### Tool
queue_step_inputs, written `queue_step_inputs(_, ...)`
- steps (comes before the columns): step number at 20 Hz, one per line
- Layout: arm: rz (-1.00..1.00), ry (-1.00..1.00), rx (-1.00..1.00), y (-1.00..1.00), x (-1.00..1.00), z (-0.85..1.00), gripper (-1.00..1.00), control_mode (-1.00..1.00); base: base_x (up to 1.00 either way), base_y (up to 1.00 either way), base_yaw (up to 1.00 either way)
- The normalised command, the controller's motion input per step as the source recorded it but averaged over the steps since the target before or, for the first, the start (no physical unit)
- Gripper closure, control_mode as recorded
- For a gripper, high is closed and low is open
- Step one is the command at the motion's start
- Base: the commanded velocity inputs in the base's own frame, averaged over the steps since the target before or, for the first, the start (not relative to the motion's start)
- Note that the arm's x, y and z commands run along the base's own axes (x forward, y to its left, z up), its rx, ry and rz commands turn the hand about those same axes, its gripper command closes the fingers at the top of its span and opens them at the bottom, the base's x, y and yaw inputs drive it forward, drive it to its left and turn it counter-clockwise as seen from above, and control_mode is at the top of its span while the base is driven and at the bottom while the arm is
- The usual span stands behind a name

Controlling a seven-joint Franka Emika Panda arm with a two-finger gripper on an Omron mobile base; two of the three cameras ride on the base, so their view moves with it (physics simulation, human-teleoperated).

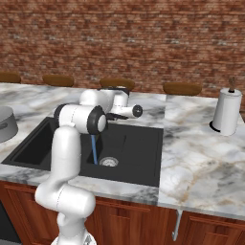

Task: Dump the broccoli from the pot into the sink. Then turn on the water and wash the broccoli. Then turn off the water and put the broccoli back in the pot.

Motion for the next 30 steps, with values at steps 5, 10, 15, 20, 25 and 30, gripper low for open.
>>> queue_step_inputs(5,0.00,0.00,0.00,0.00,0.00,0.00,1.00,-1.00,0.00,0.00,0.00)
queue_step_inputs(10,0.00,0.00,0.00,0.00,0.00,0.00,1.00,-1.00,0.00,0.00,0.00)
queue_step_inputs(15,0.00,-0.08,0.06,0.00,0.00,0.01,1.00,-1.00,0.00,0.00,0.00)
queue_step_inputs(20,0.05,-0.08,0.09,0.00,0.01,0.06,1.00,-1.00,0.00,0.00,0.00)
queue_step_inputs(25,0.07,-0.04,0.12,0.00,0.05,0.16,1.00,-1.00,0.00,0.00,0.00)
queue_step_inputs(30,0.07,-0.01,0.12,0.05,0.11,0.36,1.00,-1.00,0.00,0.00,0.00)
